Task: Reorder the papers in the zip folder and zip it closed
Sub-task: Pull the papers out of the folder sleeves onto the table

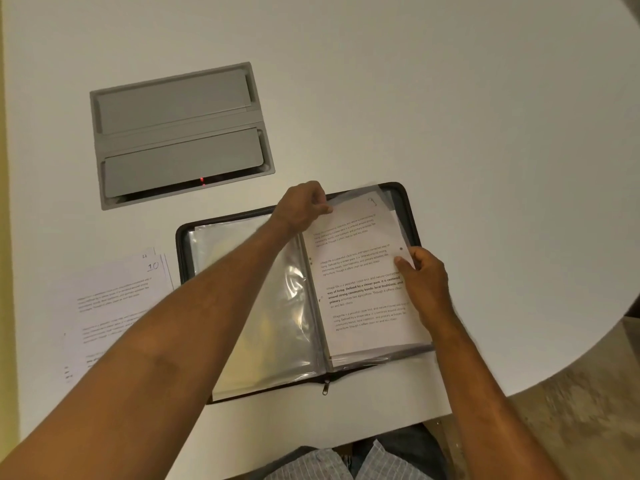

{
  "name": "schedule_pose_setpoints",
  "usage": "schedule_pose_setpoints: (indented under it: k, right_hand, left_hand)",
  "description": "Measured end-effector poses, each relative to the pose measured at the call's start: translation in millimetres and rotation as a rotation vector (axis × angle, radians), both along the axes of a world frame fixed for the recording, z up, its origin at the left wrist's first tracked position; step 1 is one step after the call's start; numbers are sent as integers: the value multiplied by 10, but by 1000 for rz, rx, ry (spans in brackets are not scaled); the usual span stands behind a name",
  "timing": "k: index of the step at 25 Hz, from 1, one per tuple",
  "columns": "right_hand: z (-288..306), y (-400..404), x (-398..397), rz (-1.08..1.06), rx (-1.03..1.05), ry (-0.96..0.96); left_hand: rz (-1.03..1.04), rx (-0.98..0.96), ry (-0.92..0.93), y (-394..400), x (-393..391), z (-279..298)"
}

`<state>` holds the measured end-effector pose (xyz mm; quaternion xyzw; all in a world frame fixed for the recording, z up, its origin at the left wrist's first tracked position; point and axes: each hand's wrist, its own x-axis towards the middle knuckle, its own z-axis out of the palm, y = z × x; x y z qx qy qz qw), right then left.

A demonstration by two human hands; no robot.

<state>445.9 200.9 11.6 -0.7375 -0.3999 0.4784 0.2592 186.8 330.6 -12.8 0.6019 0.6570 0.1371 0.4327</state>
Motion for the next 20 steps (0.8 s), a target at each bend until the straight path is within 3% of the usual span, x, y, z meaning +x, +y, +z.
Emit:
schedule_pose_setpoints:
  k: [9, 20]
  right_hand:
    - [-24, 80, -122, 32, 61, -152]
    - [-63, 67, -126, 25, 99, -182]
  left_hand:
    - [-40, 172, 56, -15, 7, 18]
    - [-71, 121, 6, -80, 59, -36]
